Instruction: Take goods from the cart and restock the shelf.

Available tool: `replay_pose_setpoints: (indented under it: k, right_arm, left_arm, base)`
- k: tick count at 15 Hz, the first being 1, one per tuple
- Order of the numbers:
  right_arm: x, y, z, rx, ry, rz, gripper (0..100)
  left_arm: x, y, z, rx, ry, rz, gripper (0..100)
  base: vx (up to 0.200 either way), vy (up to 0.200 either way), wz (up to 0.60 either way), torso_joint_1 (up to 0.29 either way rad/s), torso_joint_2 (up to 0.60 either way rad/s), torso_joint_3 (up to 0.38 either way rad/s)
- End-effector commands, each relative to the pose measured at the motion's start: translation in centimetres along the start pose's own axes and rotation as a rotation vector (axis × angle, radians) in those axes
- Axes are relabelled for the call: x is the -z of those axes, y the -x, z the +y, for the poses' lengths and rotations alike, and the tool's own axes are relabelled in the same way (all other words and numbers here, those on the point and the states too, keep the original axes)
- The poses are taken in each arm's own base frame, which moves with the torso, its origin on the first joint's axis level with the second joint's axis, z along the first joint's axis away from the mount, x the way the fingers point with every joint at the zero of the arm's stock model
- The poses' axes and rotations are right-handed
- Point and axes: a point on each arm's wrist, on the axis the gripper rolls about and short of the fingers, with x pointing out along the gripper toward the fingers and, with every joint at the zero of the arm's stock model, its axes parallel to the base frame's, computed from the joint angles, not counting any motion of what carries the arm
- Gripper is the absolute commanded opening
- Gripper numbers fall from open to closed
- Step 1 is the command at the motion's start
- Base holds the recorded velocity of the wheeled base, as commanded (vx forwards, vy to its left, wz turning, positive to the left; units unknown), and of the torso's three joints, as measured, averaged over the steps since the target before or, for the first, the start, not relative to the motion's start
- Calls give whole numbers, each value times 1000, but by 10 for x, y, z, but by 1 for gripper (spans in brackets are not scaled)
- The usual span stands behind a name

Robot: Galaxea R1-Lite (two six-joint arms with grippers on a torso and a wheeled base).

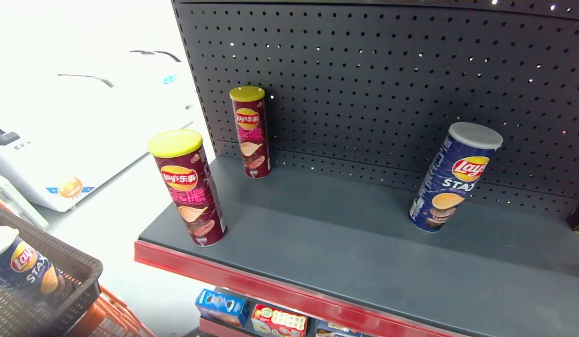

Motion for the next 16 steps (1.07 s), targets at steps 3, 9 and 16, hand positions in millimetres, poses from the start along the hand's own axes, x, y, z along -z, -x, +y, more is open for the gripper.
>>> replay_pose_setpoints:
  k: [3,9,16]
  right_arm:
    - [0,0,0,-1,0,0,100]
    - [0,0,0,-1,0,-1,100]
    - [0,0,0,-1,0,0,100]
  left_arm:
    - [0,0,0,-15,10,1,100]
    - [-3,-2,1,-36,7,9,100]
    - [-96,-84,32,-438,98,305,100]
  base:
    - [0,0,0,0,0,0]
    - [0,0,0,0,0,0]
    - [0,0,0,0,0,0]
